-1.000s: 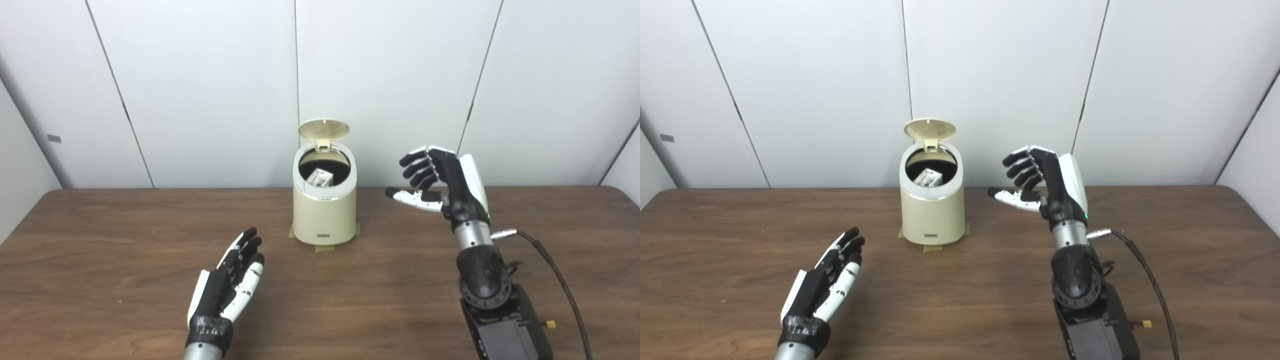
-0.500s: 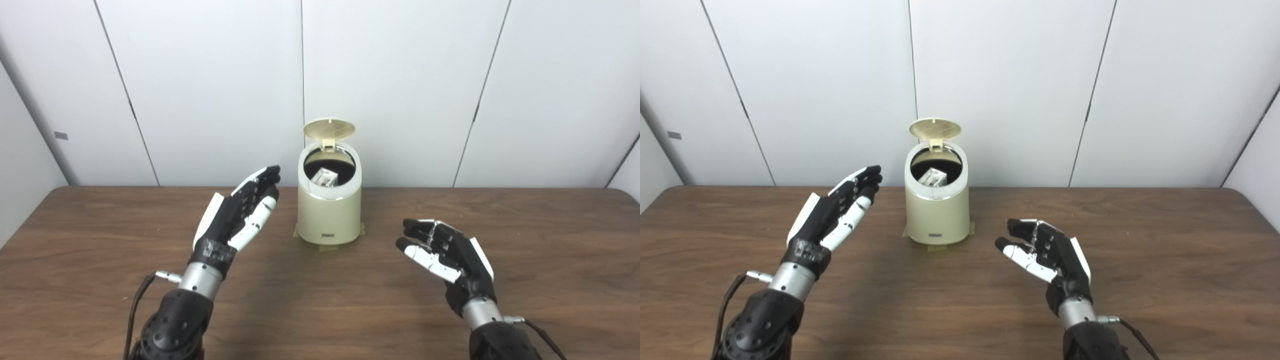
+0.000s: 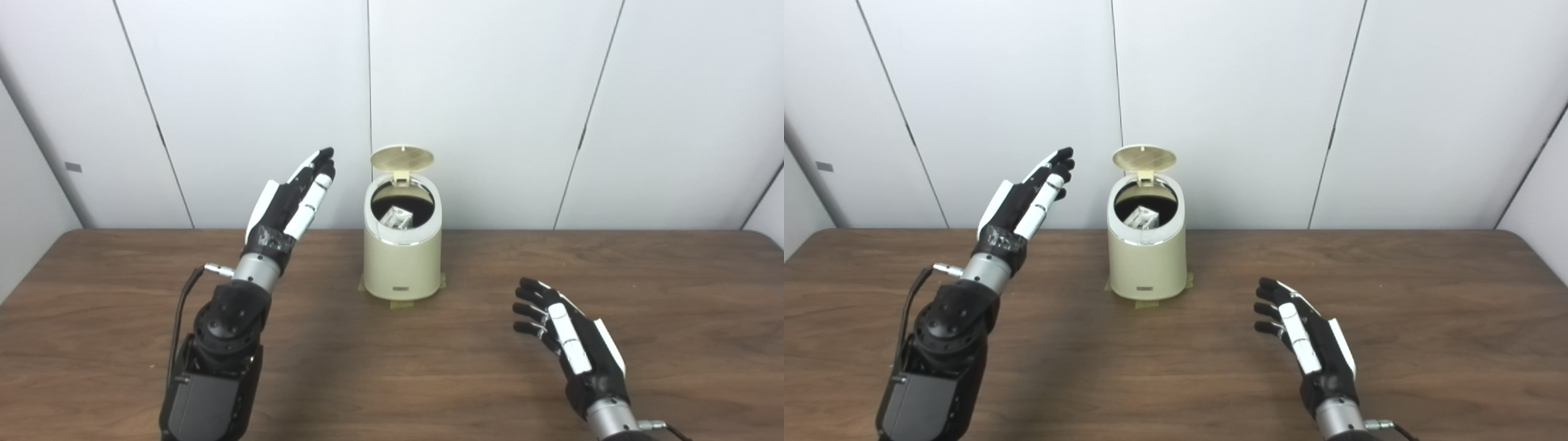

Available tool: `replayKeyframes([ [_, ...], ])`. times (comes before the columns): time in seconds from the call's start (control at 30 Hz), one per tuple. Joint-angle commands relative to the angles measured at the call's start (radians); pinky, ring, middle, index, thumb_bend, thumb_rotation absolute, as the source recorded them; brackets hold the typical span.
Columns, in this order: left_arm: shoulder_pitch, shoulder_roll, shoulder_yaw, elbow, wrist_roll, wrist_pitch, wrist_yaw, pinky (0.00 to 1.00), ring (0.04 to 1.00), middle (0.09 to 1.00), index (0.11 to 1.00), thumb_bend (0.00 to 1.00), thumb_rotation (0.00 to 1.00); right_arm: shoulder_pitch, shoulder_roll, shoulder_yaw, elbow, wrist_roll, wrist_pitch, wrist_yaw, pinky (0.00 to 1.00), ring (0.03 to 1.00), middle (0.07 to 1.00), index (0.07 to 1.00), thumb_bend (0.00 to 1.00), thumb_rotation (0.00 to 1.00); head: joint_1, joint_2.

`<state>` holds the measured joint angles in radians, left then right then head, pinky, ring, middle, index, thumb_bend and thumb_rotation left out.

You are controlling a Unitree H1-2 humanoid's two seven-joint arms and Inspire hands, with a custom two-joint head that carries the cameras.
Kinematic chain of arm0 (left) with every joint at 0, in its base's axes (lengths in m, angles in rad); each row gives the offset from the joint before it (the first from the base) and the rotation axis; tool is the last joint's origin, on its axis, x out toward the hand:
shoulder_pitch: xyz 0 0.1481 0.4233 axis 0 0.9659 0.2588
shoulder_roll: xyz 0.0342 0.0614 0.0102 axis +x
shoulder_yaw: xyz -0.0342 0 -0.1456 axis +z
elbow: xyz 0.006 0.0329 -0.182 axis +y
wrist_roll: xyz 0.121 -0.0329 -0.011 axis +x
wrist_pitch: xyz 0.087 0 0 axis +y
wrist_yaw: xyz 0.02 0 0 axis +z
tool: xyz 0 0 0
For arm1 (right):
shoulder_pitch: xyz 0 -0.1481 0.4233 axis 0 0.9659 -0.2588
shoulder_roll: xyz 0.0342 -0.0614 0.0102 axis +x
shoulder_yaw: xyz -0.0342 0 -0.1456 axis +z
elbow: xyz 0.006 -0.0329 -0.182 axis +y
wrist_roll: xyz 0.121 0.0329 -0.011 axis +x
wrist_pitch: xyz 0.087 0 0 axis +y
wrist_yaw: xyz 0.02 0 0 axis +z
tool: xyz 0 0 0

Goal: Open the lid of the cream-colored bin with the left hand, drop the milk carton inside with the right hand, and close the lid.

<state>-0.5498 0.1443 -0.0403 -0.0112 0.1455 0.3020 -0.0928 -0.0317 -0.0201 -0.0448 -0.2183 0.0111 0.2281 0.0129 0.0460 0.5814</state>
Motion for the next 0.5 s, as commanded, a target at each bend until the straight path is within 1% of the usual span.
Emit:
replayKeyframes([
  [0.0,-0.087,0.017,-0.006,0.006,0.008,-0.038,-0.003,0.96,0.97,0.951,0.96,0.44,0.88,-0.009,0.014,-0.004,-0.02,0.017,-0.062,-0.006,0.61,0.708,0.742,0.724,0.42,0.88,0.002,0.004],
  [0.1,-0.13,0.023,-0.019,0.041,0.019,-0.025,-0.01,0.96,0.974,0.96,0.97,0.45,0.87,-0.001,0.032,-0.013,-0.013,0.028,-0.086,-0.021,0.58,0.693,0.733,0.724,0.41,0.87,0.002,0.007],
  [0.17,-0.158,0.026,-0.028,0.072,0.028,-0.024,-0.009,0.96,0.985,0.967,0.975,0.45,0.87,0.003,0.047,-0.024,-0.003,0.03,-0.099,-0.038,0.59,0.697,0.739,0.734,0.41,0.83,0.003,0.007],
  [0.23,-0.187,0.03,-0.038,0.113,0.036,-0.036,-0.008,0.96,0.982,0.965,0.97,0.46,0.88,0.007,0.062,-0.036,0.009,0.037,-0.115,-0.054,0.59,0.694,0.739,0.743,0.41,0.8,0.005,0.008],
  [0.33,-0.226,0.037,-0.054,0.166,0.046,-0.049,-0.016,0.95,0.976,0.957,0.949,0.48,0.9,0.011,0.074,-0.048,0.026,0.062,-0.134,-0.057,0.59,0.7,0.742,0.773,0.41,0.78,0.015,0.005],
  [0.4,-0.248,0.041,-0.063,0.199,0.049,-0.068,-0.022,0.95,0.978,0.953,0.937,0.46,0.92,0.013,0.078,-0.051,0.039,0.071,-0.151,-0.056,0.59,0.704,0.744,0.797,0.39,0.76,0.018,-0.001],
  [0.43,-0.256,0.042,-0.067,0.211,0.05,-0.074,-0.024,0.94,0.977,0.946,0.933,0.45,0.94,0.014,0.078,-0.051,0.044,0.072,-0.159,-0.057,0.59,0.698,0.74,0.804,0.38,0.69,0.018,-0.001],
  [0.47,-0.265,0.04,-0.071,0.226,0.054,-0.082,-0.021,0.94,0.976,0.943,0.931,0.45,0.94,0.014,0.084,-0.052,0.05,0.067,-0.169,-0.066,0.59,0.696,0.739,0.806,0.38,0.66,0.015,-0.004],
])
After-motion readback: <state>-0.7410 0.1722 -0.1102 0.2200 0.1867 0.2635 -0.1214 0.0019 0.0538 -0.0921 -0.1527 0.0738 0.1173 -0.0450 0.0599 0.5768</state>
